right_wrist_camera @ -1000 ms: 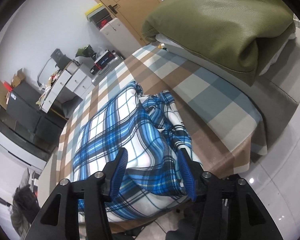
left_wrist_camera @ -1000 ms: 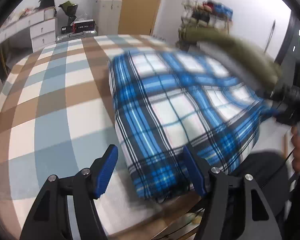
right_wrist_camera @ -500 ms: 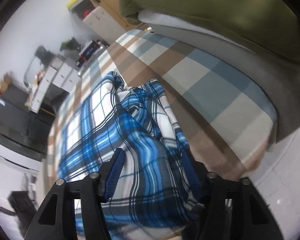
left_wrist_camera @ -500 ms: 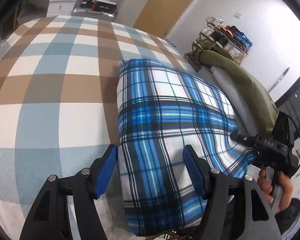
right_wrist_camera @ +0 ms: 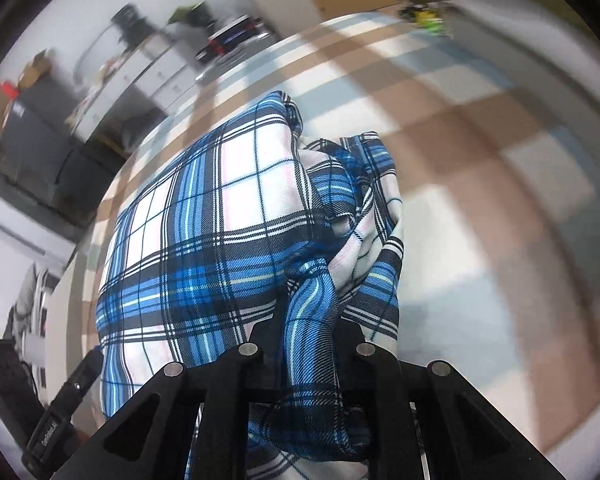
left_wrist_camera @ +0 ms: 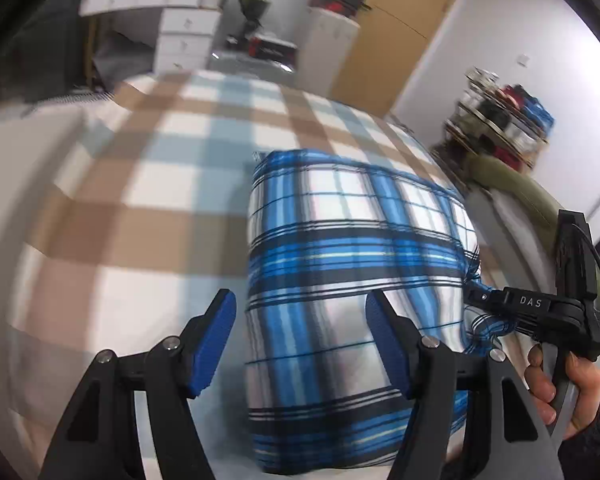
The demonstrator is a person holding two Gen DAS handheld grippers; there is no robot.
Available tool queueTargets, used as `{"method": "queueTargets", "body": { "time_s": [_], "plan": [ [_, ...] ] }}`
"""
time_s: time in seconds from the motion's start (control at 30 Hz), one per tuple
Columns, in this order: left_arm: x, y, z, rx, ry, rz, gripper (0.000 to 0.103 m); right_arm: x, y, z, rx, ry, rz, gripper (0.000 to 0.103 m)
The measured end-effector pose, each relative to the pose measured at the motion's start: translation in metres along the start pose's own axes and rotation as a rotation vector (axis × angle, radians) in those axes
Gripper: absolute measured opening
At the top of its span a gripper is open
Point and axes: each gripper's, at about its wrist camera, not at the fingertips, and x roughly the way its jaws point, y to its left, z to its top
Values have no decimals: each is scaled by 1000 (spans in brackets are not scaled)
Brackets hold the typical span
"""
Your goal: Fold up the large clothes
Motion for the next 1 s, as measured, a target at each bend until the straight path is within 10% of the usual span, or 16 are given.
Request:
{"method": "queueTargets", "body": {
  "time_s": [0.27, 0.47, 0.63, 0.8, 1.0],
  "plan": [
    [-6, -3, -1, 106, -75, 49, 63, -1, 32, -1, -200, -21, 59, 43],
    [13, -21, -27, 256, -60, 56, 63, -23, -30, 3, 17, -60, 72, 47],
    [0, -28, -32, 325, -54, 19, 63, -32, -8, -2, -76, -89, 124, 47],
    [9, -22, -27, 319, -15, 44, 63, -16, 15, -18, -161, -22, 117, 16],
    [9, -22, -29, 291, -16, 19, 68, -42, -4, -24, -76, -75, 364, 4]
  ]
}}
